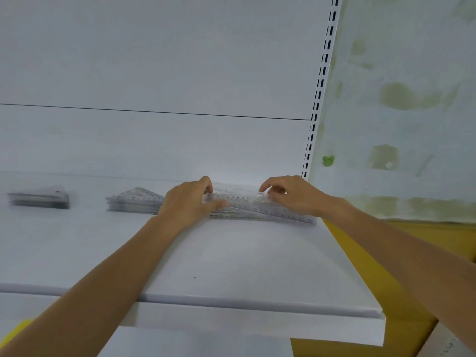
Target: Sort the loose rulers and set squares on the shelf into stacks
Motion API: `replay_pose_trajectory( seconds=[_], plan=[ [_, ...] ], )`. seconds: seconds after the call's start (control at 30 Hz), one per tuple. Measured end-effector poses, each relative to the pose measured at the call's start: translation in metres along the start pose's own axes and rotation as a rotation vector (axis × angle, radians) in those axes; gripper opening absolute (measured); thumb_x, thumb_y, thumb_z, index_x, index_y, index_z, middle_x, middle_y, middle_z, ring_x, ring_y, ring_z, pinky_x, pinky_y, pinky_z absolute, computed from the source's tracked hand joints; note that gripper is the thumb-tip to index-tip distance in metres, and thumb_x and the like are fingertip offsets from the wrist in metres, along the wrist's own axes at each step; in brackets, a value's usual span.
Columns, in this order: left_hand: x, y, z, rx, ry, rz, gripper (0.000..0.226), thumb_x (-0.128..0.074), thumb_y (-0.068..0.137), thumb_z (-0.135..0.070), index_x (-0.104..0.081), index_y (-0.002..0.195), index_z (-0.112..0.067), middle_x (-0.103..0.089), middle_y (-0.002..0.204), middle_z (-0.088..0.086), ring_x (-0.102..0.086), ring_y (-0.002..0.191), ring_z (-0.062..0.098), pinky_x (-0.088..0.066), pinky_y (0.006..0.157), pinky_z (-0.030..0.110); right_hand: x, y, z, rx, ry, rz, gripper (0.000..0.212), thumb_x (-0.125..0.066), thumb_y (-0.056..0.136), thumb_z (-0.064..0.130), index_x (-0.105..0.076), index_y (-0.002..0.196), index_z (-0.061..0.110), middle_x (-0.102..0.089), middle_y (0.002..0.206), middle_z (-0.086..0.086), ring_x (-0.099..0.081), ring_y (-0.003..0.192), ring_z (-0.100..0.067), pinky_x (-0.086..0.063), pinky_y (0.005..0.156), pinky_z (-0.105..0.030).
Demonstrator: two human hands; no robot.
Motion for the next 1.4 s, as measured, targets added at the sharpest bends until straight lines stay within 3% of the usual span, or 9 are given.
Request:
replay_pose_trajectory(
  seconds=[0.13,0.2,0.27,0.47,0.7,0.8,1.03,1.17,1.4],
  plan=[
    [0.005,0.002,-0.003,-0.023,0.123,-0.039,0.054,-0.047,0.076,-0.07,-0.049,0.095,-0.02,-0.057,0.1,-0.002,-0.052,0.083,0.018,-0.034,0.069,0.028,-0.004,0.002,-0.001,-0.07,0.037,0.063,0.024,-0.044,0.094,0.022,-0.064,0.097,0.036,-0.055,0.073,0.015,-0.047,0.062,-0.008,-0.038,0.061,-0.018],
    [0.001,0.001,-0.005,-0.048,0.081,-0.011,0.052,-0.049,0.078,-0.066,-0.047,0.094,-0.017,-0.049,0.102,-0.002,-0.049,0.081,0.017,-0.032,0.068,0.028,-0.007,0.0,-0.001,-0.104,0.086,0.112,0.014,-0.051,0.088,0.048,-0.062,0.093,0.04,-0.059,0.083,0.018,-0.053,0.074,-0.003,-0.038,0.068,-0.019],
    [-0.004,0.0,-0.007,-0.076,0.029,0.016,0.049,-0.051,0.08,-0.062,-0.045,0.094,-0.015,-0.049,0.102,-0.002,-0.05,0.081,0.018,-0.032,0.067,0.027,-0.009,-0.001,0.0,-0.115,0.055,0.17,0.031,-0.061,0.073,0.065,-0.058,0.092,0.042,-0.058,0.094,0.02,-0.054,0.087,0.003,-0.039,0.073,-0.02],
    [0.002,-0.001,-0.017,-0.121,0.067,-0.007,0.058,-0.055,0.07,-0.069,-0.04,0.094,-0.018,-0.055,0.1,-0.004,-0.053,0.086,0.019,-0.03,0.073,0.029,-0.008,0.0,0.001,-0.117,-0.047,0.232,0.04,-0.079,0.064,0.044,-0.049,0.089,0.041,-0.054,0.096,0.019,-0.053,0.086,-0.003,-0.04,0.066,-0.022],
    [-0.007,0.01,-0.045,-0.277,0.111,0.103,0.092,-0.051,0.065,-0.078,-0.03,0.138,-0.024,-0.045,0.136,-0.004,-0.042,0.123,0.018,-0.028,0.1,0.033,-0.008,0.005,0.007,-0.127,-0.174,0.304,0.065,-0.079,0.067,0.037,-0.047,0.123,0.041,-0.05,0.1,0.015,-0.048,0.097,-0.01,-0.038,0.082,-0.026],
    [-0.026,0.016,-0.041,-0.238,0.109,0.305,0.077,-0.05,0.068,-0.077,-0.042,0.129,-0.031,-0.053,0.126,-0.009,-0.05,0.111,0.013,-0.034,0.086,0.029,-0.004,0.008,0.011,-0.105,-0.194,0.313,0.06,-0.079,0.068,0.033,-0.052,0.121,0.037,-0.052,0.098,0.017,-0.052,0.101,-0.011,-0.042,0.085,-0.027],
    [-0.03,0.029,-0.039,-0.271,0.193,0.359,0.059,-0.052,0.064,-0.079,-0.053,0.096,-0.029,-0.045,0.095,-0.007,-0.047,0.081,0.011,-0.031,0.062,0.025,-0.003,0.007,0.008,-0.083,-0.179,0.274,0.064,-0.08,0.067,0.035,-0.051,0.124,0.031,-0.054,0.103,0.012,-0.052,0.099,-0.008,-0.042,0.09,-0.026],
    [-0.028,0.032,-0.048,-0.277,0.169,0.341,0.062,-0.057,0.062,-0.077,-0.05,0.102,-0.03,-0.057,0.093,-0.009,-0.05,0.084,0.013,-0.032,0.065,0.028,-0.003,0.004,-0.011,-0.174,-0.273,0.346,0.071,-0.079,0.065,0.043,-0.049,0.127,0.027,-0.052,0.116,0.009,-0.051,0.108,-0.015,-0.042,0.095,-0.03],
    [-0.03,0.031,-0.047,-0.281,0.155,0.41,0.063,-0.068,0.065,-0.064,-0.052,0.119,-0.035,-0.059,0.109,-0.008,-0.052,0.103,0.014,-0.036,0.076,0.028,0.0,0.013,-0.012,-0.174,-0.311,0.318,0.062,-0.078,0.069,0.038,-0.056,0.122,0.015,-0.049,0.103,0.008,-0.047,0.093,-0.013,-0.035,0.077,-0.025]
  ],
)
Point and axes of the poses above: each hand's wrist, its own y-axis towards the middle knuckle, its own x-axis out of the back of the hand, z = x × y, the point moved 8 cm from there along y, towards the middle knuckle
